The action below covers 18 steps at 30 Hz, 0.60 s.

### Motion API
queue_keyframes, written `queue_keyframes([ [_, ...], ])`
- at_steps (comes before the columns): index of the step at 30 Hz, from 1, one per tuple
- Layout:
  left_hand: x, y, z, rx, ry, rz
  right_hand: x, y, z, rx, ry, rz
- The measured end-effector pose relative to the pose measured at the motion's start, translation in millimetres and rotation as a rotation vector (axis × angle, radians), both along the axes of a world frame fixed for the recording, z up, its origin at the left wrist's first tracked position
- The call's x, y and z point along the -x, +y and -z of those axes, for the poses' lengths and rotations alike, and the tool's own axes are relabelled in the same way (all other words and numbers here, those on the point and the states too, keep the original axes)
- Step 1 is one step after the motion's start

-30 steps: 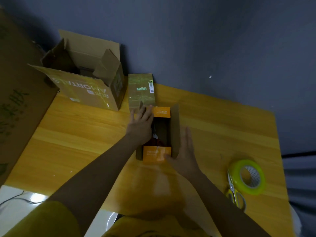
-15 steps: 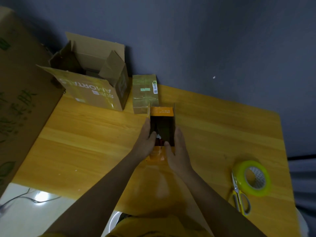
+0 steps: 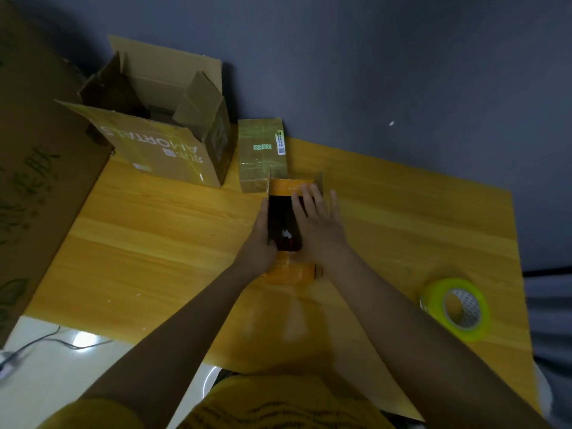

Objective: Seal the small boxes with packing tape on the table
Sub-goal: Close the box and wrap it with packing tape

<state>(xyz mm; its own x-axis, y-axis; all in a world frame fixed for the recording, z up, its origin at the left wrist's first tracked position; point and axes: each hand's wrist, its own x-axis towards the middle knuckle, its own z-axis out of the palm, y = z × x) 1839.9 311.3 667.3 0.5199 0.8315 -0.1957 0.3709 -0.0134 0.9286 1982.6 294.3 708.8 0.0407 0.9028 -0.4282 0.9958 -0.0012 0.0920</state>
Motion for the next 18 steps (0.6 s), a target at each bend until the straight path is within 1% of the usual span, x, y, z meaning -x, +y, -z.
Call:
queue_keyframes([
  [3, 2.0, 1.3, 5.2, 0.004, 0.039, 0.019, -4.4, 26.3, 8.6, 0.101, -0.152, -0.162],
  [5, 1.5, 2.1, 9.5, 0.013, 0.089, 0.025, -6.0, 31.7, 16.8, 0.160, -0.218, -0.206],
  [8, -9.0, 2.1, 13.7, -0.004, 0.138, 0.072, -11.6, 28.8, 24.0, 0.145, -0.253, -0.210],
  [10, -19.8, -0.3, 9.9, 0.008, 0.208, 0.075, -17.0, 24.9, 23.6, 0.119, -0.226, -0.225],
  [12, -25.7, -5.4, 10.7, -0.023, 0.373, 0.068, -27.3, 23.0, 20.6, 0.076, -0.122, -0.274],
  [13, -25.4, -7.2, 10.8, -0.061, 0.463, 0.076, -35.0, 21.8, 18.9, 0.043, -0.035, -0.296],
  [15, -22.5, -8.1, 15.3, -0.132, 0.584, 0.132, -50.6, 15.3, 14.6, -0.110, 0.159, -0.278],
  [16, -20.1, -8.0, 16.1, -0.143, 0.611, 0.155, -56.5, 8.3, 14.5, -0.231, 0.267, -0.191],
  [17, -18.2, -6.8, 18.2, -0.141, 0.621, 0.162, -59.1, -0.7, 14.6, -0.341, 0.396, -0.036],
  [18, -17.0, -5.4, 19.0, -0.138, 0.625, 0.166, -57.6, -10.5, 15.8, -0.403, 0.549, 0.168],
])
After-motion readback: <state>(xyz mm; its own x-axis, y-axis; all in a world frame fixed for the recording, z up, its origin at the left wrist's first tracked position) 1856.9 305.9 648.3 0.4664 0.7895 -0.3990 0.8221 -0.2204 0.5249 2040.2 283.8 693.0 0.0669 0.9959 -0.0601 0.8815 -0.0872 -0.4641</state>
